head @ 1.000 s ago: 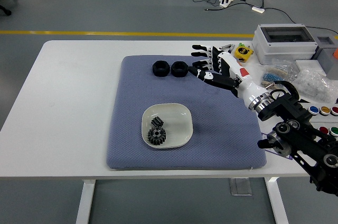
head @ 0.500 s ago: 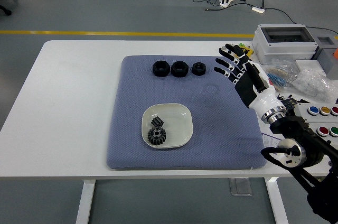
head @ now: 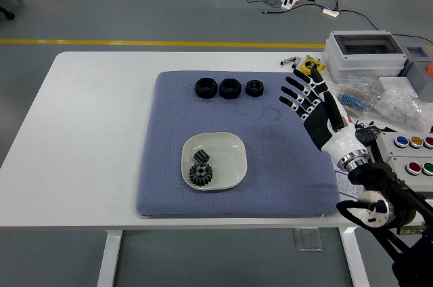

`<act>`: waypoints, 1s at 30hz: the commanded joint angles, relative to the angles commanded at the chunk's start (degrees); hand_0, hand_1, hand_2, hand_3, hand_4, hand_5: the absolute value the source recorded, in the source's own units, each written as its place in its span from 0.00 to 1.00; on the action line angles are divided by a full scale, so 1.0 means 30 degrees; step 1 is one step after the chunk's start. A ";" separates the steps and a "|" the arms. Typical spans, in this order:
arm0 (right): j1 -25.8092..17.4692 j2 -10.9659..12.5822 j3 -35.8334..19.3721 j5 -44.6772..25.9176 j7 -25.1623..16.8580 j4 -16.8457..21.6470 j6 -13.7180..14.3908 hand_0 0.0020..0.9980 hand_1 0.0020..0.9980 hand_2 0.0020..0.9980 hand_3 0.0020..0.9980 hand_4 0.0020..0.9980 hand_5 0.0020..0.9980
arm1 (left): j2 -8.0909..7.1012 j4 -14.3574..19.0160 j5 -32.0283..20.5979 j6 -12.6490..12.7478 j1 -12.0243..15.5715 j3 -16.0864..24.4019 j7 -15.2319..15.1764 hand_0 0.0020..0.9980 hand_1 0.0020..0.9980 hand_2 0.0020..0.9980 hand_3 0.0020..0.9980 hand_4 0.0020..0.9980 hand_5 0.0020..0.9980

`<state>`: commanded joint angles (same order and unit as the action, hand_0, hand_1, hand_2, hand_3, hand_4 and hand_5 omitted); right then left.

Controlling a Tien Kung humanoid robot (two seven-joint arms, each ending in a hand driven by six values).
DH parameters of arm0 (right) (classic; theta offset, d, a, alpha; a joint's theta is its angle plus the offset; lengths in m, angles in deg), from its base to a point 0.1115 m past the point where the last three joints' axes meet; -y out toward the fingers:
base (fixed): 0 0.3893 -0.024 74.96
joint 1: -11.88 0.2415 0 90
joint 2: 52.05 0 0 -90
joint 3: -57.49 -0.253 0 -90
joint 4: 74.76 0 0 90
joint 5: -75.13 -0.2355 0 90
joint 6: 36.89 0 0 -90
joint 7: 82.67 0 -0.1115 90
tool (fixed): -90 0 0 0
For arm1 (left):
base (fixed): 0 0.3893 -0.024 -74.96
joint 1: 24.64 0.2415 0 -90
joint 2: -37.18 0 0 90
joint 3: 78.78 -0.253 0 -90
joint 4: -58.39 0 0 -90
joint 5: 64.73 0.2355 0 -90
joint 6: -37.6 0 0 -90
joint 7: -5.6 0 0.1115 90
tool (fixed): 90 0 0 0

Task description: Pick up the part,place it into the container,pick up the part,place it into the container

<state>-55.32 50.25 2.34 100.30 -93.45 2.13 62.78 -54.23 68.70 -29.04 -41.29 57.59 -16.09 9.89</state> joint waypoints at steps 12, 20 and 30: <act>0.0042 0.0113 -0.0217 0.0011 -0.0078 -0.0051 0.0087 0.83 0.78 0.81 0.80 0.99 0.71 | 0.0064 0.0000 -0.0502 0.0004 -0.0206 -0.0333 -0.0130 0.71 0.63 0.64 0.57 0.62 0.70; -0.0006 0.0098 -0.0242 -0.0029 -0.0079 -0.0093 0.0104 0.83 0.78 0.81 0.79 0.99 0.72 | 0.0062 0.0000 -0.0524 0.0027 -0.0229 -0.0315 -0.0124 0.71 0.63 0.65 0.57 0.62 0.70; -0.0065 0.0079 -0.0264 -0.0079 -0.0108 -0.0110 0.0158 0.83 0.78 0.81 0.77 1.00 0.74 | 0.0048 0.0000 -0.0465 0.0024 -0.0202 -0.0270 -0.0107 0.71 0.63 0.65 0.57 0.62 0.70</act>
<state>-55.52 50.49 1.55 100.06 -93.77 1.80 63.25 -54.09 68.70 -30.43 -41.22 56.98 -16.90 9.57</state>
